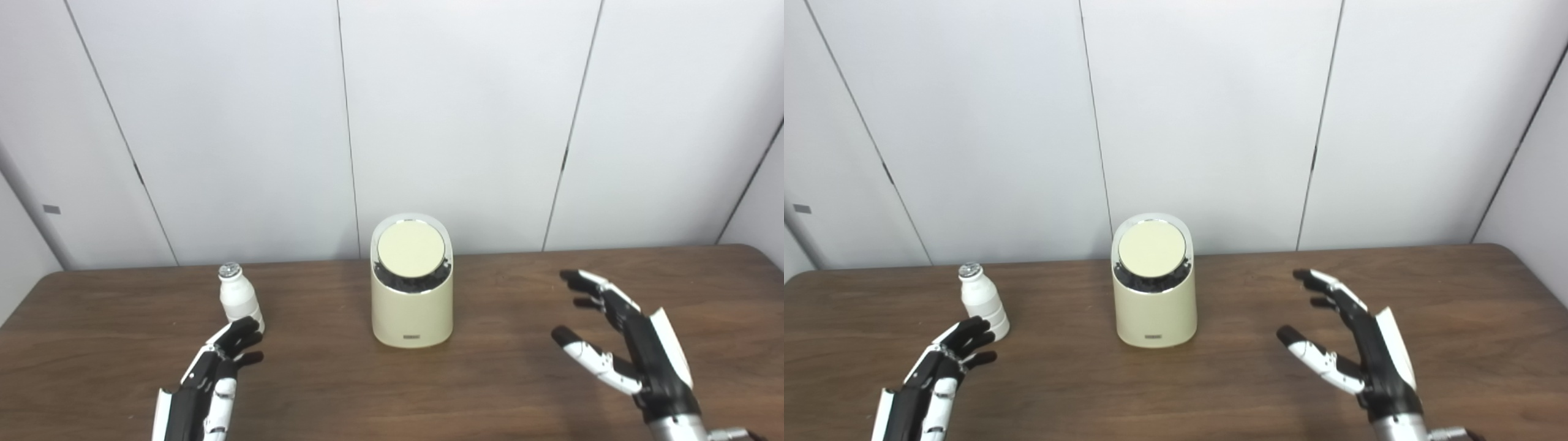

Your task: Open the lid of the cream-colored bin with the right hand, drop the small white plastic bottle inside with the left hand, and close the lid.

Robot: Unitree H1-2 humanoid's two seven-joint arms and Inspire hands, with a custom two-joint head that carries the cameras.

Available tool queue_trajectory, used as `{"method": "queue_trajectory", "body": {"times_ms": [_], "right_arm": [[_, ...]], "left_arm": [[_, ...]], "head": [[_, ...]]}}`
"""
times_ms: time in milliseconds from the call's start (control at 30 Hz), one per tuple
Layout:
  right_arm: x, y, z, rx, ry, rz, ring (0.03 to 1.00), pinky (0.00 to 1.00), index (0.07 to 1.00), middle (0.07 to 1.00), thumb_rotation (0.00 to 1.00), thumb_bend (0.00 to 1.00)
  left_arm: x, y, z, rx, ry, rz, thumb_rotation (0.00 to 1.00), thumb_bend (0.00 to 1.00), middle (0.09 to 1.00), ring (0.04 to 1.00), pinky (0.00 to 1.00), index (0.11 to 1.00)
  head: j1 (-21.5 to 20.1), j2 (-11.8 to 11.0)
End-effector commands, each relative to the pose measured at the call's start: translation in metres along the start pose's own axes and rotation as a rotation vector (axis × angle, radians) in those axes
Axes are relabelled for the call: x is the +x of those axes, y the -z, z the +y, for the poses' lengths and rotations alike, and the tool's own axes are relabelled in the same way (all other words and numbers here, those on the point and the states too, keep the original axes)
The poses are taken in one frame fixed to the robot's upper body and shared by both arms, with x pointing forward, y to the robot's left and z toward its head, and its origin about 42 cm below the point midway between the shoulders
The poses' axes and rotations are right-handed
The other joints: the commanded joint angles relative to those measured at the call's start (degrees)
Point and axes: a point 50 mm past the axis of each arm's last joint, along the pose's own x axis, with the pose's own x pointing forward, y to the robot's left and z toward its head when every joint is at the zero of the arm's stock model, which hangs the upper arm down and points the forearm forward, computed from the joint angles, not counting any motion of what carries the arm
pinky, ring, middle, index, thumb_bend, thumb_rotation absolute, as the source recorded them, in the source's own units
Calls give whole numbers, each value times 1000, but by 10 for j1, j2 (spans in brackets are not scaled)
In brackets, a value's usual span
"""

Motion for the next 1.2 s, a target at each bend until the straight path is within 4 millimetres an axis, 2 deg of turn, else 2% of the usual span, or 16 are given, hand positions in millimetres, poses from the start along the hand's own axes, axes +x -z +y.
{"method": "queue_trajectory", "body": {"times_ms": [0,167,233,333,467,567,633,733,800,933,1167], "right_arm": [[20,-19,-9,-27,3,-74,859,788,837,864,689,701],[49,-43,-9,-136,-41,-80,913,848,911,921,807,822],[60,-54,-6,-166,-56,-67,970,914,976,981,827,854],[76,-66,1,-201,-57,-68,997,937,998,998,828,886],[96,-80,14,-190,-44,-87,1000,989,1000,1000,781,903],[106,-82,22,-182,-42,-97,1000,992,1000,1000,754,913],[113,-81,30,-164,-44,-95,1000,976,1000,1000,728,924],[125,-78,41,-168,-55,-88,968,848,1000,1000,654,959],[131,-75,46,-182,-57,-86,969,823,1000,1000,633,971],[141,-74,55,-187,-56,-85,999,915,1000,1000,571,960],[154,-80,72,-195,-64,-77,1000,997,1000,1000,477,943]], "left_arm": [[6,-9,-3,10,-1,-56,762,245,818,791,723,810],[5,-9,-7,2,-4,-61,758,236,818,791,724,806],[5,-9,-9,-2,-4,-64,753,230,817,792,727,805],[4,-10,-11,-3,-2,-64,753,231,814,791,726,801],[4,-9,-12,6,11,-65,771,243,819,798,735,805],[4,-7,-14,2,12,-63,779,249,818,798,735,801],[4,-5,-15,-1,13,-61,774,249,817,796,734,799],[4,-1,-15,-9,30,-63,772,241,826,812,749,804],[5,0,-16,-6,33,-64,771,237,829,816,752,806],[4,-2,-19,-3,26,-68,769,217,817,792,725,803],[2,-5,-20,-10,29,-76,759,212,820,793,727,807]], "head": [[1,0],[5,-4],[6,-5],[10,-9],[11,-11],[12,-18],[13,-27],[17,-33],[19,-35],[18,-34],[21,-30]]}}
